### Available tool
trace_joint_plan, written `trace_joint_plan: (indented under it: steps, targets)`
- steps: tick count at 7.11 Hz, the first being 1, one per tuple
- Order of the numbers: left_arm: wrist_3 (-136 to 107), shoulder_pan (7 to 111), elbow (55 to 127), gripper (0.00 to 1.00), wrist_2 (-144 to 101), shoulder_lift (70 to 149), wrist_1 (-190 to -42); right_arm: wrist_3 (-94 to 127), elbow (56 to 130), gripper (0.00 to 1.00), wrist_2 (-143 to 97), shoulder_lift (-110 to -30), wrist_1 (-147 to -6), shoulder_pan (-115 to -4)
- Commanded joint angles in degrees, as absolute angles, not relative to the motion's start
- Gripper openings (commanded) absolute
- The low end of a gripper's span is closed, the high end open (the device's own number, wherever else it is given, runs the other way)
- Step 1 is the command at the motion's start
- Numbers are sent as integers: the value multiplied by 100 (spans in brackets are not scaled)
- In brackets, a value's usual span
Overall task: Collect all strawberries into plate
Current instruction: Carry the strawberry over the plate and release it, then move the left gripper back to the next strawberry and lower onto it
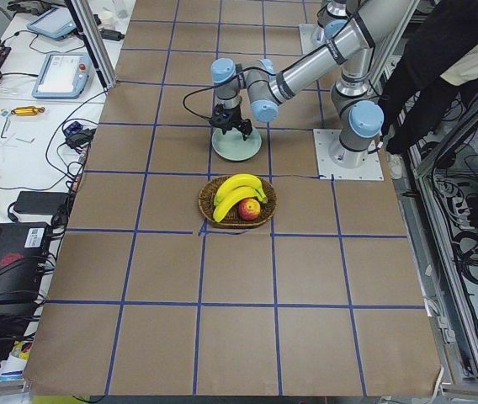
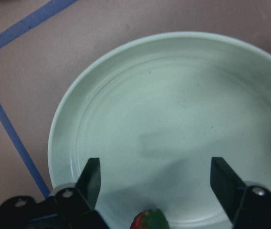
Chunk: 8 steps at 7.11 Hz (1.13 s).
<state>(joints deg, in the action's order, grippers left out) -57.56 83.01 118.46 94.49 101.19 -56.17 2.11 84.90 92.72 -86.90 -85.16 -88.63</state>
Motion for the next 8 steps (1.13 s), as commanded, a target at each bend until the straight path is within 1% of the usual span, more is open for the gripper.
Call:
trace_joint_plan:
  steps: [1, 3, 6, 8]
  targets:
    - [-6683, 9049, 11427, 100, 9231, 10247, -5704, 211, 8490, 100, 9272, -8684, -8517, -8859]
    - [-7417, 9542, 11426, 100, 8651, 10344, -5634, 211, 8534, 100, 9272, -8692, -8517, -8859]
    - [-7287, 10412, 11417, 100, 8675, 10879, -5091, 211, 8578, 100, 9264, -8692, -8517, -8868]
    - [-6204, 10512, 11417, 99, 8666, 11047, -4852, 211, 8578, 100, 9264, -8701, -8517, -8868]
